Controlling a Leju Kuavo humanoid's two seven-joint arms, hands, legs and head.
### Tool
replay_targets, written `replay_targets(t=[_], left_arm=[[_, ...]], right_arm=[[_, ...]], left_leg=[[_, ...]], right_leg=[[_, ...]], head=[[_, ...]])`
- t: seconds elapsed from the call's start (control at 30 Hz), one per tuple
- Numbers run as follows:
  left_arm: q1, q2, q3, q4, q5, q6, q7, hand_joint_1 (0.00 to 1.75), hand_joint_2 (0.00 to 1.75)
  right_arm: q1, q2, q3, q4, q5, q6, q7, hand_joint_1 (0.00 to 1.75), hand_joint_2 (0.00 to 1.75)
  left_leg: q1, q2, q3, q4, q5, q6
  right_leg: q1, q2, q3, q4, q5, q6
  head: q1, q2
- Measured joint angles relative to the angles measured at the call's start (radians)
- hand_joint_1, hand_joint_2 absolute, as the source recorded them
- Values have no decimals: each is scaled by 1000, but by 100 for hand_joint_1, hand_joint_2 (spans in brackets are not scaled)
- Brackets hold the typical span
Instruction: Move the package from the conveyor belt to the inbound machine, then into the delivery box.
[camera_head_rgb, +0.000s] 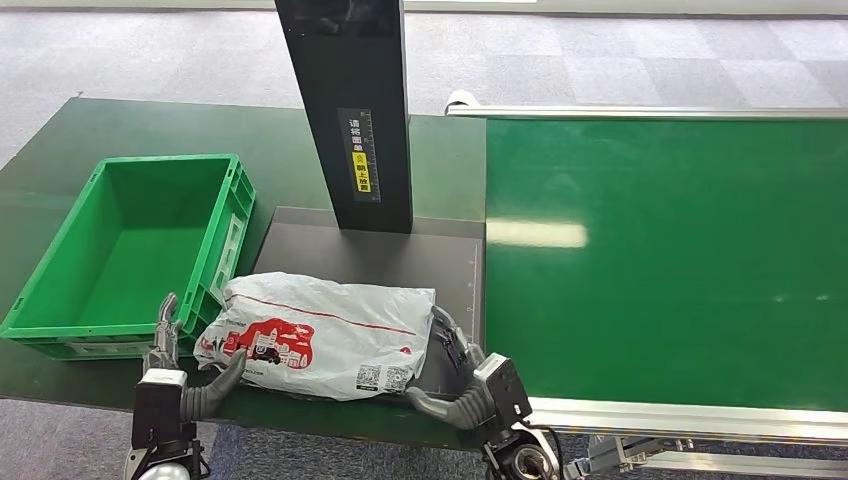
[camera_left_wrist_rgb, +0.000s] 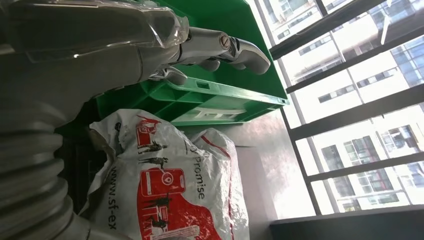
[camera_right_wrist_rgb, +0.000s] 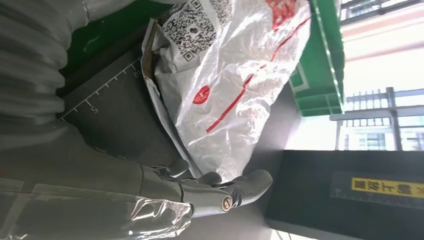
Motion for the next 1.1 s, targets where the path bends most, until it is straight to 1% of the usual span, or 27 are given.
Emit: replay_targets(t=[0.1,0.23,0.3,0.4,0.47,0.53,0.63,0.73,0.8,0.87,0.97,1.03,1.1], left_arm=[[12,7,-18,-28,-20,-67,-2,0,175],[45,26,-78,-83,-126,-196,0,0,175],[61,37,-128,-112,-201,-229,2,0,175],[73,61,-222,-145,-332,-240,30,0,175],[75,84,-294,-151,-444,-219,71,0,175],[74,114,-370,-150,-571,-176,129,0,175],[61,163,-475,-130,-815,-91,260,0,175],[27,198,-554,-84,-1057,-27,390,0,175],[-1,211,-588,-49,-1159,5,443,0,175],[-29,222,-612,-17,-1205,36,490,0,175],[-70,239,-644,20,-1218,72,558,0,175],[-89,245,-655,37,-1220,92,578,0,175],[-100,248,-658,49,-1220,110,574,0,175]], right_arm=[[24,-13,-30,-52,-52,21,-18,0,175],[57,-35,-119,-143,-108,41,-26,0,175],[76,-43,-176,-186,-142,71,-31,0,175],[100,-47,-270,-239,-180,113,-37,0,175],[112,-47,-326,-261,-182,125,-38,0,175],[121,-46,-374,-276,-173,133,-41,0,175],[124,-40,-429,-294,-154,146,-38,0,175],[105,-28,-469,-305,-138,154,-18,0,175],[89,-20,-489,-311,-133,158,-6,0,175],[81,-13,-503,-318,-132,162,0,0,175],[80,-2,-516,-329,-131,169,2,0,175],[80,6,-522,-338,-129,171,4,0,175],[80,13,-528,-349,-123,172,7,0,175]], left_leg=[[0,0,0,0,0,0],[-1,0,0,0,0,0],[-1,0,0,0,-1,1],[-1,0,-1,0,-1,1],[-1,0,-1,0,-1,1],[-1,0,0,0,-1,1],[-1,0,0,0,-1,1],[-1,0,0,0,-1,1],[-1,0,0,0,0,1],[-1,0,0,0,0,1],[-1,0,0,0,0,1],[-1,0,0,0,0,1],[-1,0,0,0,0,1]], right_leg=[[0,0,0,0,0,0],[-1,0,0,0,0,0],[-1,0,0,0,0,0],[-2,0,0,-1,0,0],[-1,0,0,-1,0,0],[-1,0,0,-1,0,0],[-1,0,0,-1,0,0],[-1,0,0,0,0,0],[-1,0,0,0,0,0],[-1,0,1,0,0,0],[-1,0,0,0,0,0],[-1,0,0,0,0,0],[-1,-1,0,0,0,0]], head=[[0,0],[0,0],[0,0],[0,0],[0,0],[0,0],[0,0],[0,0],[0,0],[0,0],[0,0],[0,0],[0,0]])
